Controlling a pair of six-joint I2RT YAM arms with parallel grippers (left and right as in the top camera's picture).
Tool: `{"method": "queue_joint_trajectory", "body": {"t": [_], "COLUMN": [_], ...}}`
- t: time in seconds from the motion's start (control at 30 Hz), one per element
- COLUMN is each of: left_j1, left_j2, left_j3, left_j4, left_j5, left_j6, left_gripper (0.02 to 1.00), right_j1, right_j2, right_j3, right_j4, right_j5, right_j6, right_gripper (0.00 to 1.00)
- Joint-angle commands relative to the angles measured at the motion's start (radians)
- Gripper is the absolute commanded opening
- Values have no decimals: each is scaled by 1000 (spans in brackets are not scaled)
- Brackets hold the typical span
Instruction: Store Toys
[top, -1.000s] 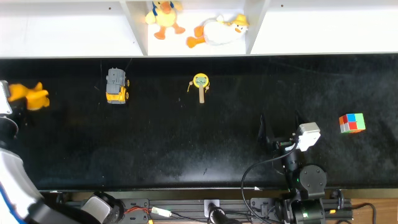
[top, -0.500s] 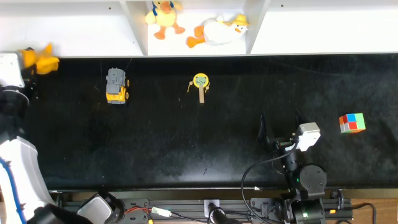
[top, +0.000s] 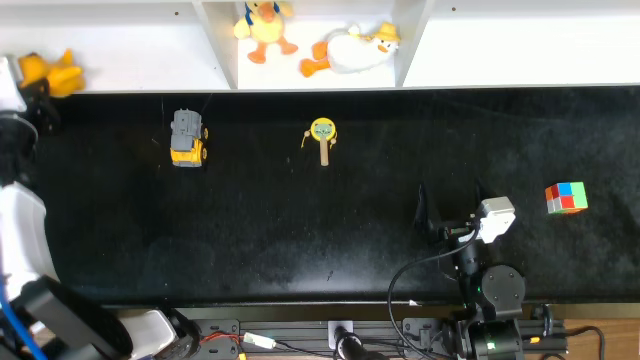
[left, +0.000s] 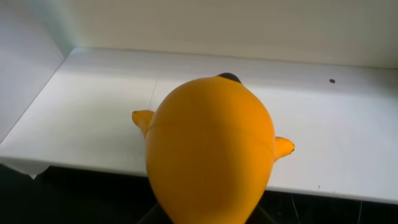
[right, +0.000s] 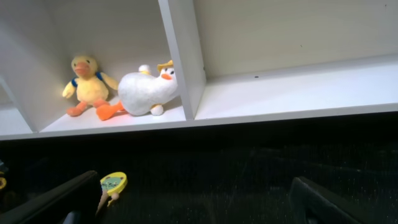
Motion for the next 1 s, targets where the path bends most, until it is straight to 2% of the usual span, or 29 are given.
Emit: {"method": "queue_joint_trajectory", "body": {"t": [0.03,0.23,0.73,1.0], "left_j1": [-39,-78,-101,-102], "left_j2": [56,127,215,222], "left_j3": [102,193,225,225], "left_j4": [-14,-81,-72,-68], "left_j5": [-49,-131,-131,-134], "left_j6": [-34,-43,-65,-65], "left_gripper": [36,36,36,69], "right_j1": [5,5,5,5], "right_j2": [-9,-9,-9,-9], "right_j3": [-13,-13,-13,-13], "right_j4": [6,6,6,6], "right_j5": [-6,-6,-6,-6], "right_j6": [-6,-6,-6,-6], "right_gripper": [993,993,993,993]}}
